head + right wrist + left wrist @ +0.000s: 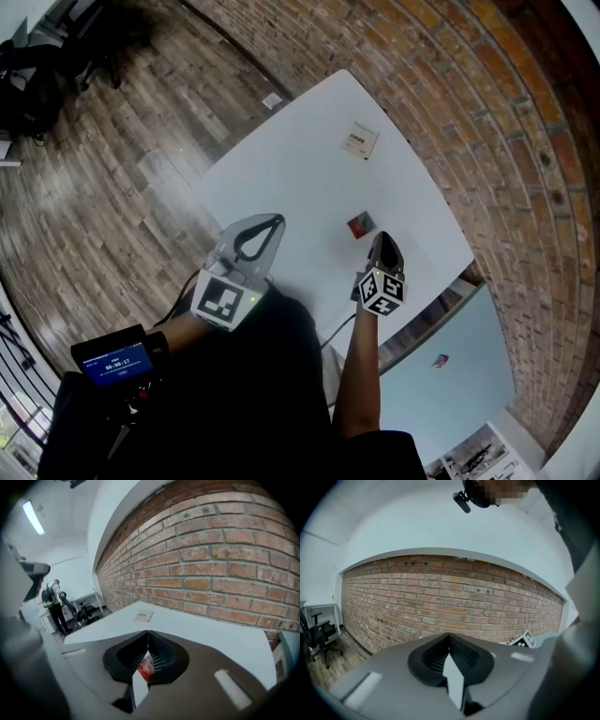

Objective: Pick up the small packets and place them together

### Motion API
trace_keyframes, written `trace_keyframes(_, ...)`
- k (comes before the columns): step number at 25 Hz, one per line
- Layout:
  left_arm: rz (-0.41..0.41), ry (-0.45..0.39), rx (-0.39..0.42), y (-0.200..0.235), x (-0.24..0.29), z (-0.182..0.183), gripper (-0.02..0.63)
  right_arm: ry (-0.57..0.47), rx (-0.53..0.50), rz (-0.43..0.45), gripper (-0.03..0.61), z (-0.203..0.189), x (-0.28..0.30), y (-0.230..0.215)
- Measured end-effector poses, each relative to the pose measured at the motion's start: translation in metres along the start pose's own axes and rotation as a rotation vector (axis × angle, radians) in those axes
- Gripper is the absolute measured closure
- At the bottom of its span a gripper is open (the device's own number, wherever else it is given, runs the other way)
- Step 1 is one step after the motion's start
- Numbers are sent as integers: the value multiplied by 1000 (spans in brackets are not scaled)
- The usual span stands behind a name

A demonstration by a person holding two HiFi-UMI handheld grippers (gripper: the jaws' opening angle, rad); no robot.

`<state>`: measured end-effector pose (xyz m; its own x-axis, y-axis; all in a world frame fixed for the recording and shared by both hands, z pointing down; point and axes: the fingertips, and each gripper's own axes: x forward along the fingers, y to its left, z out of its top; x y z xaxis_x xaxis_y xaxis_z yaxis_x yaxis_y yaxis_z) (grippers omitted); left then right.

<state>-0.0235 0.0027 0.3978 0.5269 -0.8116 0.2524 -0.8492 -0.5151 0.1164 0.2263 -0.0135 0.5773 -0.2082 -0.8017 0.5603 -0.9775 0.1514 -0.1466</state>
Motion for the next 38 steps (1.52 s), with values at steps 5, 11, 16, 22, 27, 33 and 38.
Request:
trace_keyframes(5,-26,-25,2,-8,7,7,614,-122,-15,10,577,40,-38,20)
trace_keyframes(11,-58,-60,6,-44,-4,15,614,-189,-32,25,575,42,-80,38)
trace_keyframes(16,-103,-79,10,-52,-1,18,614,-211,-28,43,575,46,-91,56)
trace_keyframes(22,-170,-96,93,-37,11,26,614,-224,-25,26,575,63,-78,80)
trace_keyframes(27,-209,-115,95,-10,13,37,614,-236,-34,-3,575,85,-59,103)
trace_keyframes(33,-253,-103,61,28,25,40,614,-235,-34,-49,575,104,-31,121)
trace_keyframes(38,-289,-115,55,41,26,43,614,-204,-33,-75,554,106,-18,124)
